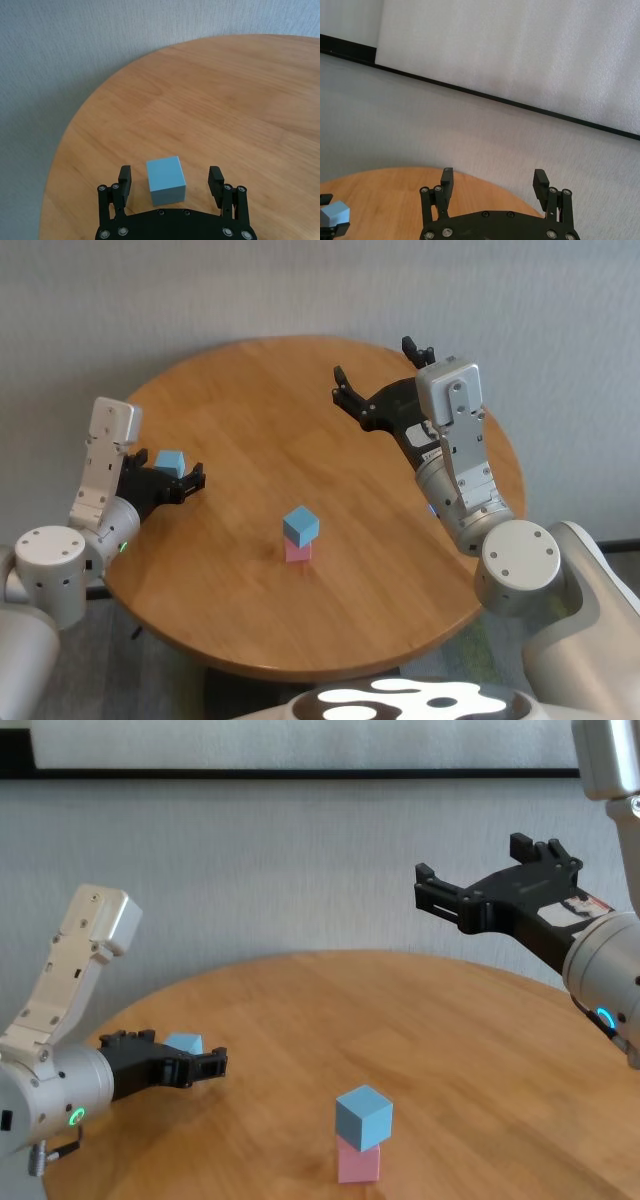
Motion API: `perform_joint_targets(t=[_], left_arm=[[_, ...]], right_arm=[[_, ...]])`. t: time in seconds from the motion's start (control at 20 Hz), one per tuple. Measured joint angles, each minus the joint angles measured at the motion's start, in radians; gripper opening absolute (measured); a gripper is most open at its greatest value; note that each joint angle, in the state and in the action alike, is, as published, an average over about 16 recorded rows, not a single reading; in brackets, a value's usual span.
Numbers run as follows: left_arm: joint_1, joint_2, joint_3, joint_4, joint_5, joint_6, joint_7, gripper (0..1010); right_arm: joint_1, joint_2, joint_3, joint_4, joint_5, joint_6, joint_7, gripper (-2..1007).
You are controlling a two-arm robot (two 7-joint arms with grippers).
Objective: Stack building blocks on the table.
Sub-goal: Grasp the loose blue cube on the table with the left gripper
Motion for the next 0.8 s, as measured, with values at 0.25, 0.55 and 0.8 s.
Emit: perform_joint_targets(t=[0.25,0.55,0.8], left_arm=[[-0.001,-0.003,-0.003,0.006,0.003,-0.009,0.0,1000],[0.0,-0.005,-0.007,0.008,0.001,-0.019,0.0,993],[0.0,-0.005,-0.007,0.007,0.0,-0.016,-0.001,946]], right_arm=[[0.0,0.0,0.0,0.0,0.0,0.0,0.0,1005],[0.0,0.0,0.0,0.0,0.0,0.0,0.0,1005],[0.0,0.0,0.0,0.0,0.0,0.0,0.0,1005]])
